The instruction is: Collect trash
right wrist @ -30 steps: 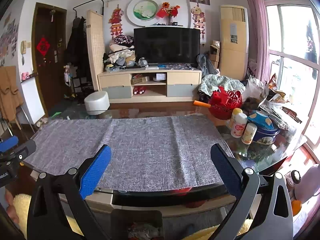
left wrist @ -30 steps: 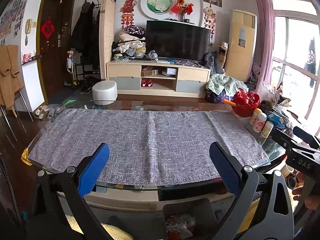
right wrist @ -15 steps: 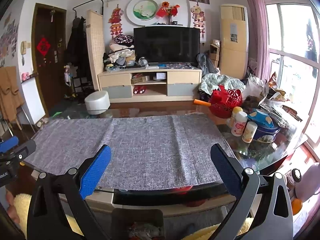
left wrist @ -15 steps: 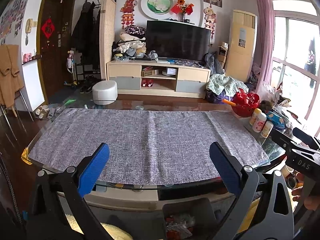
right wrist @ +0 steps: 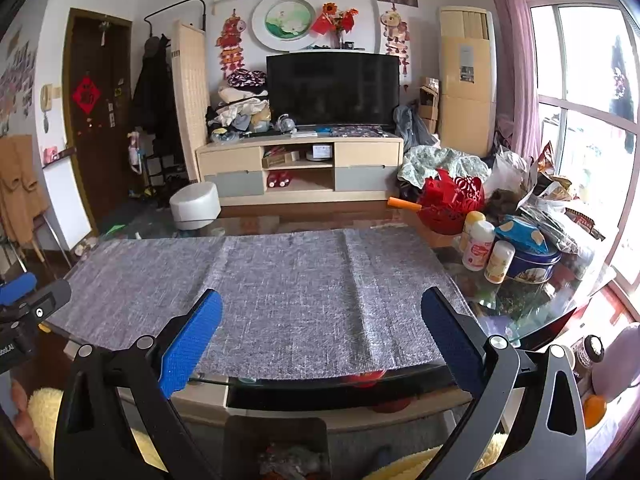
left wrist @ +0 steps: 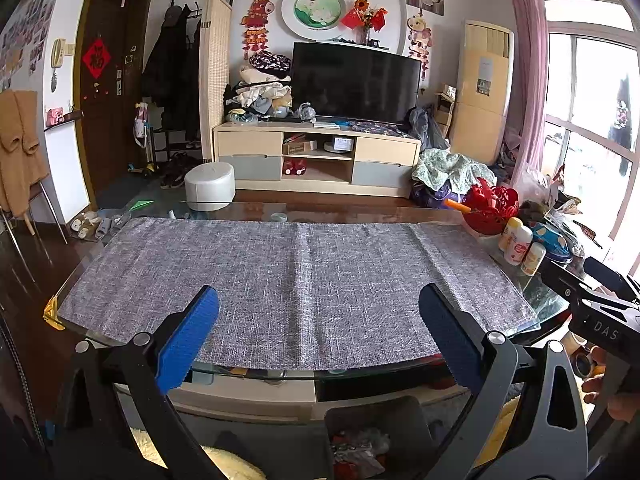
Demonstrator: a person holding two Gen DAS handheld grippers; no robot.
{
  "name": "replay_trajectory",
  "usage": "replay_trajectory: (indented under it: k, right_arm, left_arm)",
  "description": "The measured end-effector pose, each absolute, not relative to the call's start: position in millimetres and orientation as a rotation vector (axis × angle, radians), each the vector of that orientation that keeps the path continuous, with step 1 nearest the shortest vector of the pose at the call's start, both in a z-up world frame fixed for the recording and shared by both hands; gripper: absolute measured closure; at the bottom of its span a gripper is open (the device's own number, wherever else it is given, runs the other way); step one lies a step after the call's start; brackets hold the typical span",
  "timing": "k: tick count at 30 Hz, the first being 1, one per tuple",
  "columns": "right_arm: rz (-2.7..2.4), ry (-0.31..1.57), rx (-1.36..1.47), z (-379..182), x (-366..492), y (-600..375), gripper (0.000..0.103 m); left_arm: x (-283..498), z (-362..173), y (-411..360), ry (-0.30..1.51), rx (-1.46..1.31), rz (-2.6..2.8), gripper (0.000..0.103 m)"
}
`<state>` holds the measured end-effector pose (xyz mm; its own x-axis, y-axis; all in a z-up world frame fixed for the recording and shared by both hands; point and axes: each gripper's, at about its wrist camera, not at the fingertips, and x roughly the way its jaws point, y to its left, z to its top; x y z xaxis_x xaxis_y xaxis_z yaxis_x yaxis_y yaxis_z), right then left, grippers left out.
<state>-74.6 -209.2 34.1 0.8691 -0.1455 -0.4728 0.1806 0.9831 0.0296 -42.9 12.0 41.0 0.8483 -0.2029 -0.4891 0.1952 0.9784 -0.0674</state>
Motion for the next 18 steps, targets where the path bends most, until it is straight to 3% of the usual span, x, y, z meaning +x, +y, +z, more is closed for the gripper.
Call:
replay_trajectory:
  k: [18]
  right_arm:
    - [-0.168, 0.492, 0.077, 31.7, -74.0, -207.7, 0.003]
  left_arm:
    - [-43.3, 40.8, 11.9, 0.516, -0.016, -0.210, 0.008]
